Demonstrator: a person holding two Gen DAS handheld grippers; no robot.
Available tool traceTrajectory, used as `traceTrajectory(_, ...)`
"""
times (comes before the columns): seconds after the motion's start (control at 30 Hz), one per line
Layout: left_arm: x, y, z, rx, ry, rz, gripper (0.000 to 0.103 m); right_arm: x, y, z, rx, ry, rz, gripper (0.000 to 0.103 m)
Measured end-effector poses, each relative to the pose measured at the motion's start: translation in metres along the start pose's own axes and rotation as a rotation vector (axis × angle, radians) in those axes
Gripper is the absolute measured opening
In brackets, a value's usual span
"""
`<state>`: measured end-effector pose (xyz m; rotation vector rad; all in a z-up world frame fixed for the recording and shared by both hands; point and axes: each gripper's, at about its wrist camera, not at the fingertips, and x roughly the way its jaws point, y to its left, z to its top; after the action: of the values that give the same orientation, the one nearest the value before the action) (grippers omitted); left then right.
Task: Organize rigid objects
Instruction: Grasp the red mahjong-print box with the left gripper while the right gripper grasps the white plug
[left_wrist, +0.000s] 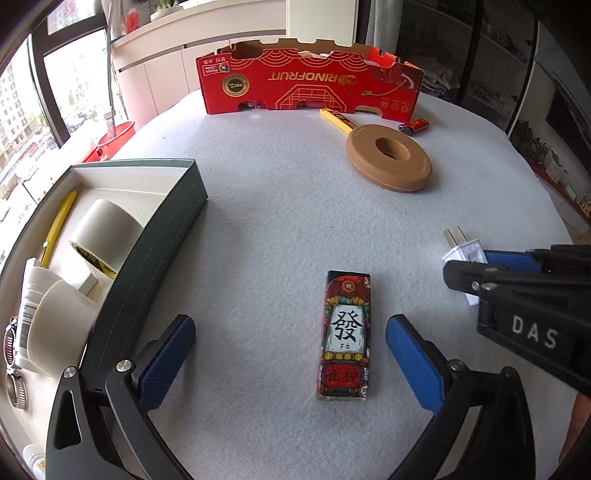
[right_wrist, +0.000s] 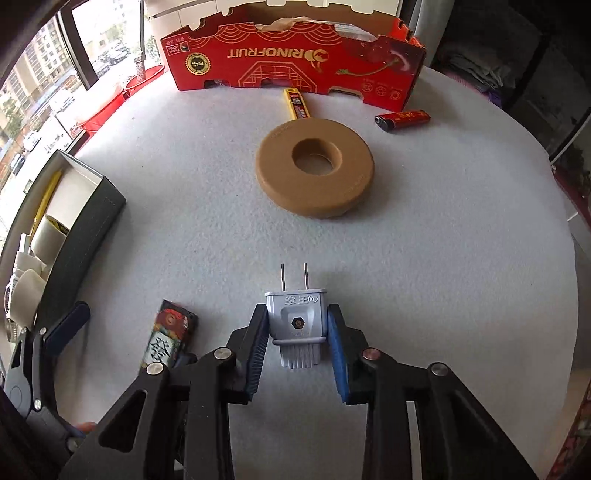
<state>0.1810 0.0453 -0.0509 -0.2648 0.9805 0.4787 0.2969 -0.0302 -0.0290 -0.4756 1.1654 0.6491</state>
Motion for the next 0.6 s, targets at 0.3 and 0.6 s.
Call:
traceTrajectory(0.3, 0.007, -0.032, 0.009, 0.06, -0.015, -0.038, 0.103, -0.016, -0.059, -0.052, 0.111, -0.005, -0.01, 0.033)
traceTrajectory(0.6, -0.006, -0.044, 0.01, 0.112, 0.046, -0.074, 0.027, -0.024, -0.061, -0.065, 0.169, -0.011, 0.031, 0.032)
